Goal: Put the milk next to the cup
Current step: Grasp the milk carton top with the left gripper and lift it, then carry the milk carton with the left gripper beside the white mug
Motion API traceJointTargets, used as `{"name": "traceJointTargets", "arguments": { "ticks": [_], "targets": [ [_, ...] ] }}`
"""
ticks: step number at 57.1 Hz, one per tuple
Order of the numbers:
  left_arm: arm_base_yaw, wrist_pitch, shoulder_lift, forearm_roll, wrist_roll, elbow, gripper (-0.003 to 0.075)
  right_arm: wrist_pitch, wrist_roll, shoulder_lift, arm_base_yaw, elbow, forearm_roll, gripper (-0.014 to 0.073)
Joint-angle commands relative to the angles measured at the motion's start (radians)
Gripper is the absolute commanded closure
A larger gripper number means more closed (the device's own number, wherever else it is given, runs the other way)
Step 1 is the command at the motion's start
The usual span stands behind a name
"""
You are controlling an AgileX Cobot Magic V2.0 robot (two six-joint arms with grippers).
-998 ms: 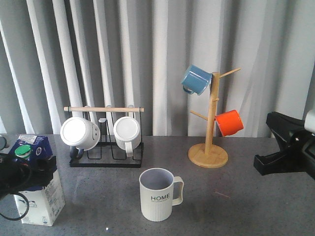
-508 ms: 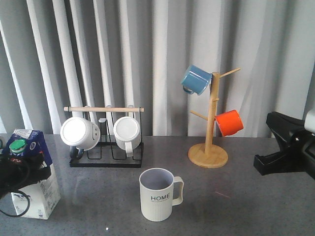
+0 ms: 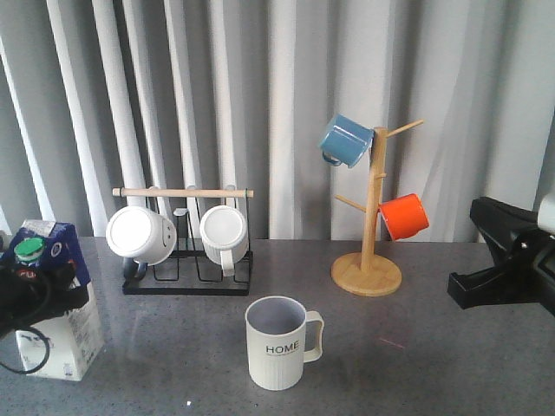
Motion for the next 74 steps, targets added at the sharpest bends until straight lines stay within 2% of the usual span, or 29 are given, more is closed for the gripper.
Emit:
{"name": "traceJointTargets", "arguments": {
  "ticks": [1, 6, 12, 16, 20, 26, 41, 74],
  "targets": [
    [-0.075, -0.078, -0.084, -0.116, 0.1, -0.06, 0.0728, -0.069, -0.001, -0.02, -0.005, -0.024, -0.002, 0.0602],
    [-0.148, -0.117, -0.094, -0.363, 0.291, -0.08, 0.0728, -0.069, -0.001, -0.02, -0.005, -0.024, -0.002, 0.0602],
    [-0.267, -0.237, -0.086, -0.783, 0.58, -0.107, 0.0727, -0.065, -0.001, -0.02, -0.005, -0.024, -0.002, 0.0602],
    [-0.357, -0.327, -0.064, -0.956, 0.75, -0.128, 0.0727, -0.065, -0.001, -0.02, -0.005, -0.024, -0.002, 0.0602],
    [-0.422, -0.383, -0.031, -1.043, 0.874, -0.16, 0.0727, -0.065, -0.001, -0.02, -0.005, -0.024, -0.002, 0.0602],
    [-0.491, -0.383, 0.023, -1.064, 0.923, -0.209, 0.0727, -0.065, -0.001, -0.02, -0.005, -0.024, -0.002, 0.0602],
    [-0.583, -0.366, 0.129, -1.089, 0.88, -0.27, 0.0727, -0.065, -0.001, -0.02, -0.005, -0.024, -0.002, 0.0602],
    [-0.611, -0.357, 0.181, -1.097, 0.817, -0.252, 0.0727, -0.065, -0.001, -0.02, -0.005, -0.024, -0.002, 0.0602]
  ]
}}
